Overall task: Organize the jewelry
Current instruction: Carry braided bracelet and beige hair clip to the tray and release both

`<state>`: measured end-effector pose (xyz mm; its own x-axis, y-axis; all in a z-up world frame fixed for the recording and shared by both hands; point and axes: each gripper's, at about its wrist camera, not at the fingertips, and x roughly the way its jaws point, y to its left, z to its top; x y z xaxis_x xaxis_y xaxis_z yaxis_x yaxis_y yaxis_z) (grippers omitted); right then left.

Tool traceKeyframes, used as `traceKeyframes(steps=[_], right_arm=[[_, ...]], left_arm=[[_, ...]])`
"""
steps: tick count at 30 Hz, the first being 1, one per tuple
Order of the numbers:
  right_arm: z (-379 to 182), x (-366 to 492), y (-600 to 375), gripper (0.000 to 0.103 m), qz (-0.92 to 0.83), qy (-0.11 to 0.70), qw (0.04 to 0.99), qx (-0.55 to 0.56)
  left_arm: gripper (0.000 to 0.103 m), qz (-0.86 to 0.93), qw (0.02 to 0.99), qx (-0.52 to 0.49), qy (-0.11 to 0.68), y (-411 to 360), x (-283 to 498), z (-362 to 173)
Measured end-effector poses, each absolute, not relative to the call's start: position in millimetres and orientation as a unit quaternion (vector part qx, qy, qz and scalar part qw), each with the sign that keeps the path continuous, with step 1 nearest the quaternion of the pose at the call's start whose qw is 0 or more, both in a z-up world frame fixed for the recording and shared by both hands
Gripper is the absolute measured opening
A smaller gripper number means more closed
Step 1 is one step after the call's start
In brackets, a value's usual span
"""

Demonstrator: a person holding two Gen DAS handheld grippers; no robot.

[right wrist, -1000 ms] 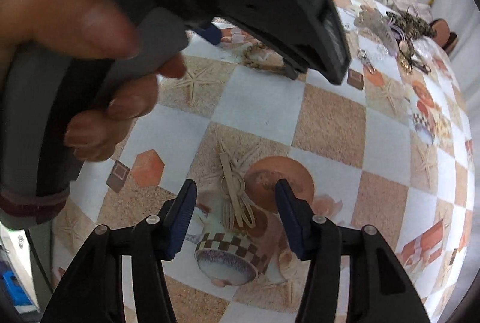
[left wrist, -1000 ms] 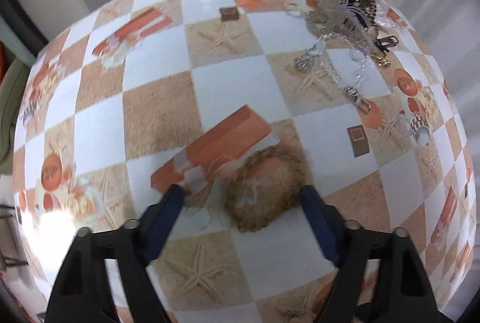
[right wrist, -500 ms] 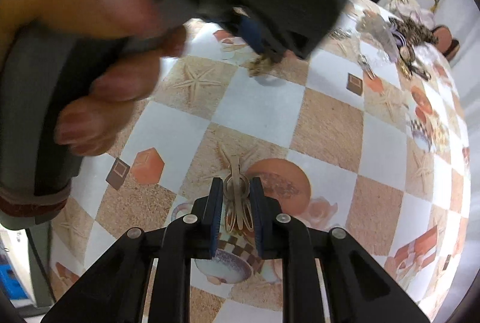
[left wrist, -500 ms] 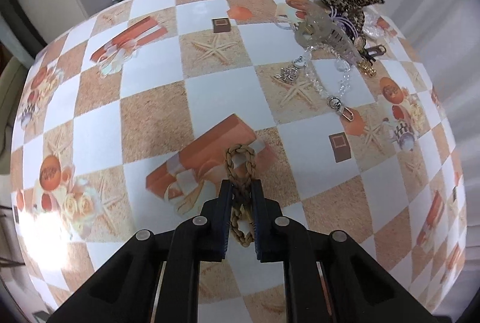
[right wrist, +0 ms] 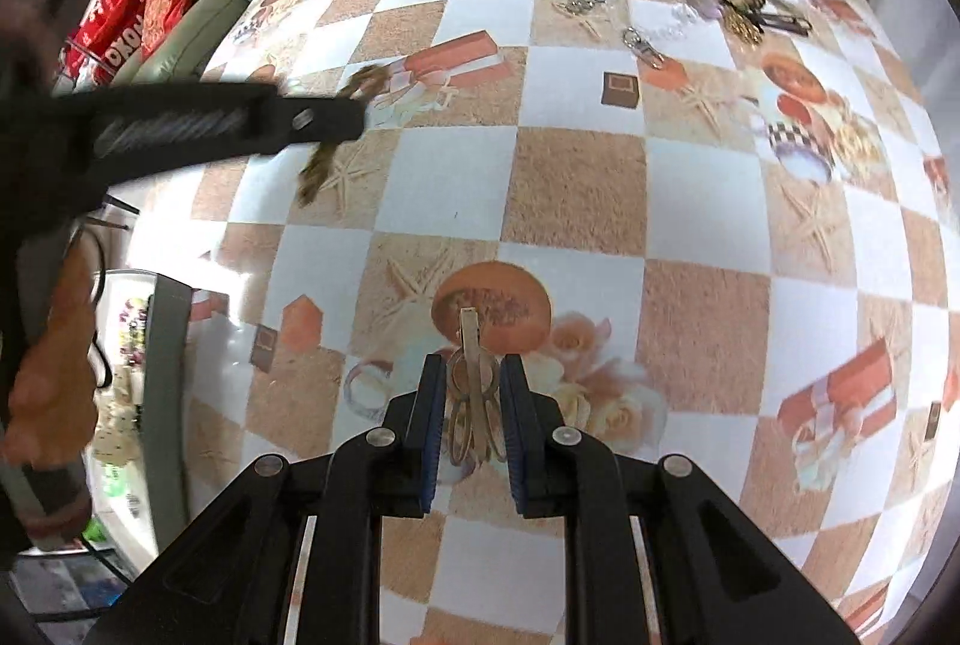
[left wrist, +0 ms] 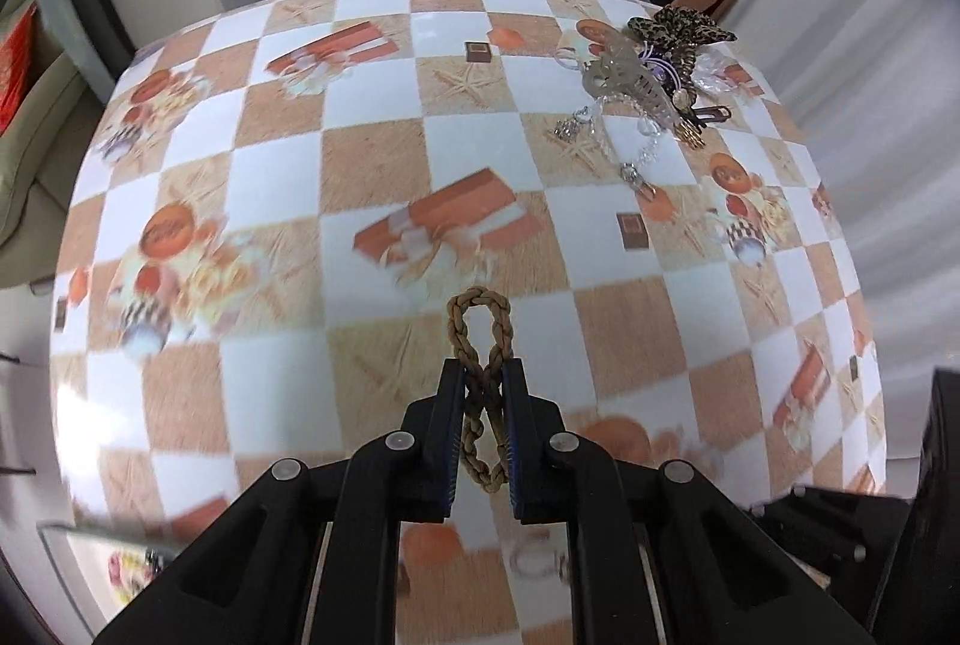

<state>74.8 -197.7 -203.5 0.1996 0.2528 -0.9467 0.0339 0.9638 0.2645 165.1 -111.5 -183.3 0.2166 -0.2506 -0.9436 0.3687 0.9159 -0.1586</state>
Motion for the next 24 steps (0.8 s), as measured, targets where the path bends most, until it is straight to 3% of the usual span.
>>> traceKeyframes(steps=[24], right_arm=[[-150.0,55.1,-164.0,0.02,0.091,0.643,0.752,0.115]], left_arm=[[0.017,-0.118,0.787,-0.017,0.605,19.8,66.2,-133.7]])
